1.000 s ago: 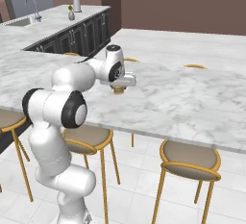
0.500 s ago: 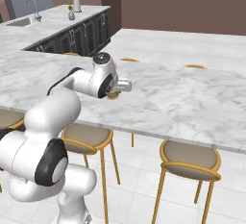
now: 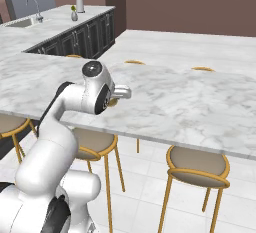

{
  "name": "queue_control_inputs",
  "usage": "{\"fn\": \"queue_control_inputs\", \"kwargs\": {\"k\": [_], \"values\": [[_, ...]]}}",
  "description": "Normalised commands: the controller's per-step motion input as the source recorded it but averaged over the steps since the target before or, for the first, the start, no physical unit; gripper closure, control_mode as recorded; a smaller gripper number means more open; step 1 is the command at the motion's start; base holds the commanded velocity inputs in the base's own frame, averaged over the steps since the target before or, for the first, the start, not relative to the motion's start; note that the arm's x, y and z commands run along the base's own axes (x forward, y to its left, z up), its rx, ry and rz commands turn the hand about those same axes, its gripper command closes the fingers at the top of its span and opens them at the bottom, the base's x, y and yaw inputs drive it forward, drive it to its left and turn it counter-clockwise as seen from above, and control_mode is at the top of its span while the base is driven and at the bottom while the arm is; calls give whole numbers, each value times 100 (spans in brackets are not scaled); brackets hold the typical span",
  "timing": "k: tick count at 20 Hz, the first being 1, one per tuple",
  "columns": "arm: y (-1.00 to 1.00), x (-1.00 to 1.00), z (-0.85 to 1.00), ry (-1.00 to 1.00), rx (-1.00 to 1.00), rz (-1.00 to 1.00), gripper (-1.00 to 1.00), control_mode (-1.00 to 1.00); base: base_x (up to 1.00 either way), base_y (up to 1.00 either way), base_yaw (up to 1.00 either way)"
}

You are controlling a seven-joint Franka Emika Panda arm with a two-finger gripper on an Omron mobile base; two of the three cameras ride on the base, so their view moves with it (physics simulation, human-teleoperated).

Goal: Pick the jar and candle from the dining table and place them in the open cabinet. Close the cabinet after placing the objects.

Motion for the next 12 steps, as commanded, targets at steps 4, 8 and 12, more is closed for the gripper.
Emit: {"fn": "queue_control_inputs", "kwargs": {"k": [4,8,12], "values": [[0,0,0,0,0,0,100,-100,0,0,0],[0,-10,0,-2,0,0,100,100,-38,6,1],[0,0,0,0,0,0,100,100,-88,65,1]]}}
